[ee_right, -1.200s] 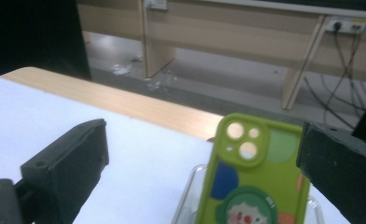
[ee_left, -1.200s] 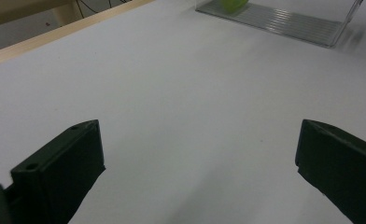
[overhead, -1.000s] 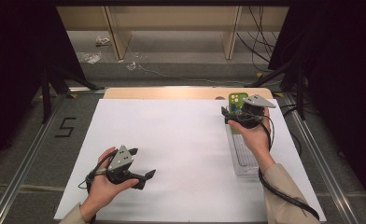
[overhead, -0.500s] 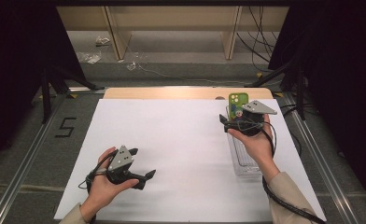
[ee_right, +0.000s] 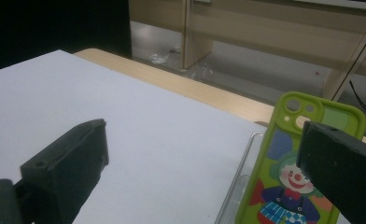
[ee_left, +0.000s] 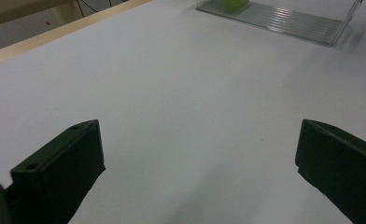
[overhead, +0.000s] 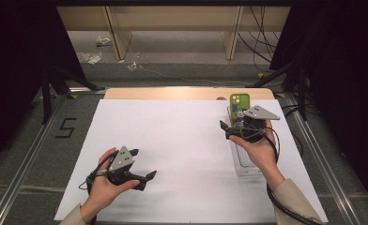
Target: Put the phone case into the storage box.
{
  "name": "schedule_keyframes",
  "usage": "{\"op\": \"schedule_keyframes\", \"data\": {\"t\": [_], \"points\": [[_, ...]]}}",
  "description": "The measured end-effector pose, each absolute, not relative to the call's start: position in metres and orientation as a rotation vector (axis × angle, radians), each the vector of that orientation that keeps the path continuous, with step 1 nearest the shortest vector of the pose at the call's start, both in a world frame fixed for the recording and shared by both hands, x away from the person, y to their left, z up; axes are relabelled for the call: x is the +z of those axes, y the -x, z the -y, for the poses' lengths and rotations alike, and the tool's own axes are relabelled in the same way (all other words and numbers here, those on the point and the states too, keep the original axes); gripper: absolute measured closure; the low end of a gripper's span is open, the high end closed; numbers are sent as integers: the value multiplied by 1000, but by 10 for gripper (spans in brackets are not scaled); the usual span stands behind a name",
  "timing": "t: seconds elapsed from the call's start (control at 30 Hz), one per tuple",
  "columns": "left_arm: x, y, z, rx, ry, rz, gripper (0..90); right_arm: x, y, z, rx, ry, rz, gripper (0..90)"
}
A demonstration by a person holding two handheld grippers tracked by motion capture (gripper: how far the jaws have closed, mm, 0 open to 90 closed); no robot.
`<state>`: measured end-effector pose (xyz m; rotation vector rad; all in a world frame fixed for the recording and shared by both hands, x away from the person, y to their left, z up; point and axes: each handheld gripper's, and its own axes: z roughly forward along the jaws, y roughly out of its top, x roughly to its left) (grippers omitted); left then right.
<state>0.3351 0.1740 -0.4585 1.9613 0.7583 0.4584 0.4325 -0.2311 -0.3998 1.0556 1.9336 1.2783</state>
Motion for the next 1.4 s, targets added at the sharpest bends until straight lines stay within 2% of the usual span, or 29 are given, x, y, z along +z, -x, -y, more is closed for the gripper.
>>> {"op": "schedule_keyframes", "data": {"t": [1.4], "points": [[-459, -335, -174, 456, -1968, -757, 4, -410, -394, 240, 1304, -1010, -2015, 35]]}}
